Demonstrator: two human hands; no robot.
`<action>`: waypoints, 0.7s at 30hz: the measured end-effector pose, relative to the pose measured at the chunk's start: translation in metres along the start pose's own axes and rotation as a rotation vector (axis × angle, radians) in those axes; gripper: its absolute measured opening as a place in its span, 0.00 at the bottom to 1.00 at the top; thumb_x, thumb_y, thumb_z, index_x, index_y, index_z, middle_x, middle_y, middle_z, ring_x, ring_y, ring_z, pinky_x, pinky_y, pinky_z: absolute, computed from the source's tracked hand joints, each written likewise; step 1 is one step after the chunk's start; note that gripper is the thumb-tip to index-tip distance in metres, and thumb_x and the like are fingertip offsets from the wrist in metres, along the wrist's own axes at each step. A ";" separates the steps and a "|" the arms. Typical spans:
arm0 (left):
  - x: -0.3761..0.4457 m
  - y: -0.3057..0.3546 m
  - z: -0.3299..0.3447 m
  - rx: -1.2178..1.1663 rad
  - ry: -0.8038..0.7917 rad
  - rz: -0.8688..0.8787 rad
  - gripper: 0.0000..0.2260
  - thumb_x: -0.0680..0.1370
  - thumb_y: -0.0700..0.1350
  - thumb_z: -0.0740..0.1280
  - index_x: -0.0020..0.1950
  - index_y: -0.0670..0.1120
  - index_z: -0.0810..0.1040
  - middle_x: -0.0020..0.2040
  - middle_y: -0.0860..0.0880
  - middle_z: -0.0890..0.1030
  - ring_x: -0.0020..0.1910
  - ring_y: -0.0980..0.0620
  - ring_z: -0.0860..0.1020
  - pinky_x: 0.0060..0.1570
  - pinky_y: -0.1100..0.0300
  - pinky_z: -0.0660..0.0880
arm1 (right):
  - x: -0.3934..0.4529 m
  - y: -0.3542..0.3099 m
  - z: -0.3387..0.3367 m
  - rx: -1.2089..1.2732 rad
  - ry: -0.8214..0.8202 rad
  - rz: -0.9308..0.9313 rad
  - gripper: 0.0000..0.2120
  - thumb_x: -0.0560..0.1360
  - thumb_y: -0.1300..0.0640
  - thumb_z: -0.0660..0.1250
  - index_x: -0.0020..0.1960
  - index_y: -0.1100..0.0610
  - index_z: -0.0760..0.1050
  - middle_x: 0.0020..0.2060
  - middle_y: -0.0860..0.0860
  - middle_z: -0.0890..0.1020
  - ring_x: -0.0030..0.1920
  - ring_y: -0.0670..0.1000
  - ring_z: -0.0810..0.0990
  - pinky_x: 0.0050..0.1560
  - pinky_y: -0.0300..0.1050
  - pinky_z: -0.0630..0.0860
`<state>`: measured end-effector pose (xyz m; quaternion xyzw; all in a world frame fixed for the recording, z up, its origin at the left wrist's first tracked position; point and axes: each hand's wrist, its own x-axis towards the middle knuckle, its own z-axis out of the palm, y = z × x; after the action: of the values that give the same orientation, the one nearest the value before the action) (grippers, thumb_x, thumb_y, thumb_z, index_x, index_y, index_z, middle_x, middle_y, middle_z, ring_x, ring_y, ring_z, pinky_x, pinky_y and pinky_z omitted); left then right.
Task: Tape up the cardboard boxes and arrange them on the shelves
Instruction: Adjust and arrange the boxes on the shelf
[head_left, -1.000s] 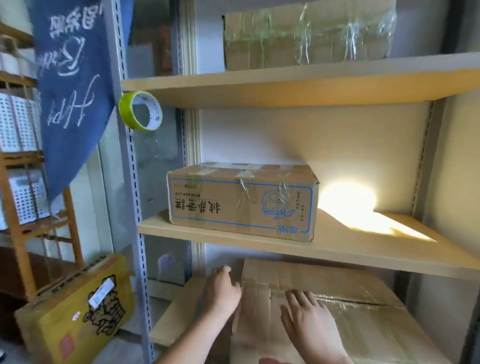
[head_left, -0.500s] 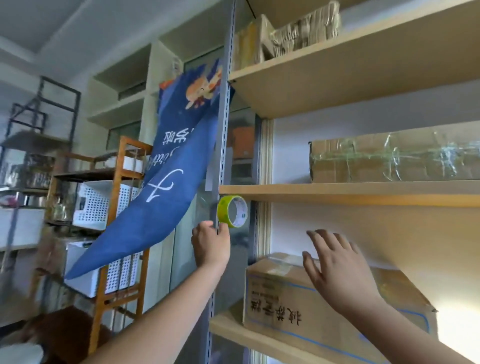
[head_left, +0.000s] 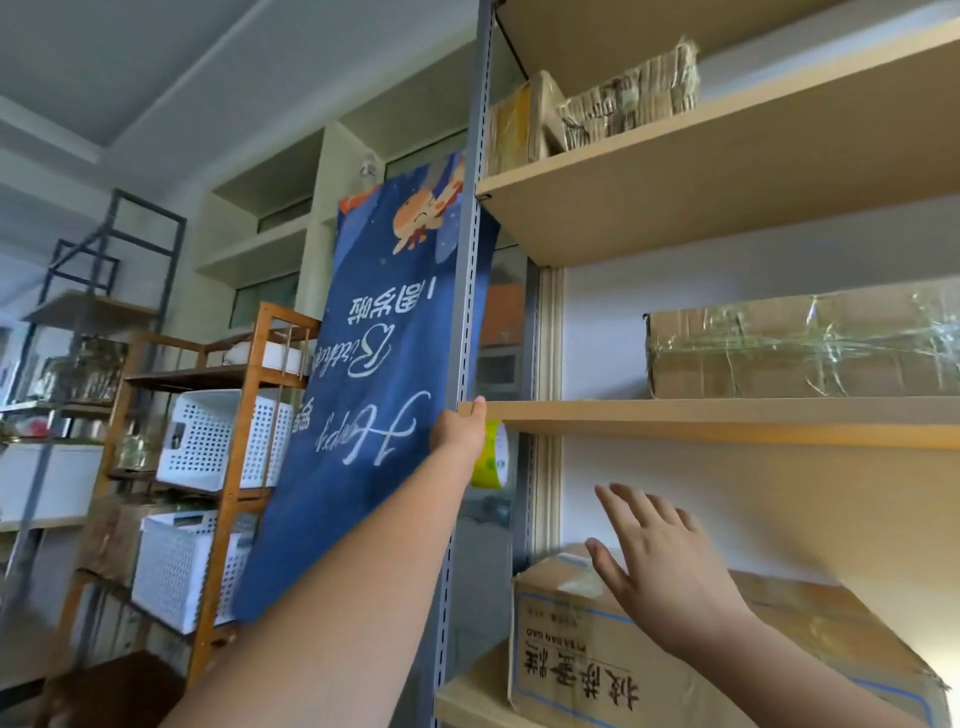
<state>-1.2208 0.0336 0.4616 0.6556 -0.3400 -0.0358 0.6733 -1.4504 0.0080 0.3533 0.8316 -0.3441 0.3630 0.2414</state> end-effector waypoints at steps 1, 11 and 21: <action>0.002 0.001 0.000 -0.071 -0.027 -0.040 0.26 0.79 0.57 0.63 0.68 0.39 0.70 0.61 0.41 0.77 0.54 0.42 0.78 0.52 0.52 0.76 | 0.003 -0.002 -0.002 0.005 0.006 -0.016 0.32 0.77 0.37 0.44 0.72 0.53 0.70 0.65 0.49 0.77 0.61 0.52 0.78 0.61 0.48 0.74; 0.008 0.021 -0.017 -0.148 -0.213 -0.185 0.10 0.71 0.51 0.66 0.35 0.45 0.73 0.33 0.45 0.75 0.37 0.45 0.76 0.54 0.52 0.77 | 0.021 -0.005 -0.025 0.079 -0.049 -0.099 0.26 0.83 0.43 0.48 0.78 0.49 0.54 0.73 0.46 0.64 0.70 0.51 0.66 0.71 0.45 0.61; -0.037 0.047 -0.018 -0.213 -0.134 -0.075 0.12 0.76 0.45 0.67 0.55 0.39 0.77 0.33 0.48 0.76 0.30 0.50 0.73 0.30 0.60 0.68 | 0.040 -0.025 -0.037 0.622 -0.128 0.216 0.21 0.82 0.44 0.54 0.67 0.56 0.71 0.62 0.53 0.78 0.58 0.54 0.78 0.58 0.49 0.75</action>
<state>-1.2588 0.0738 0.4903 0.5887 -0.3537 -0.1403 0.7132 -1.4283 0.0323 0.4033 0.8453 -0.3172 0.4212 -0.0858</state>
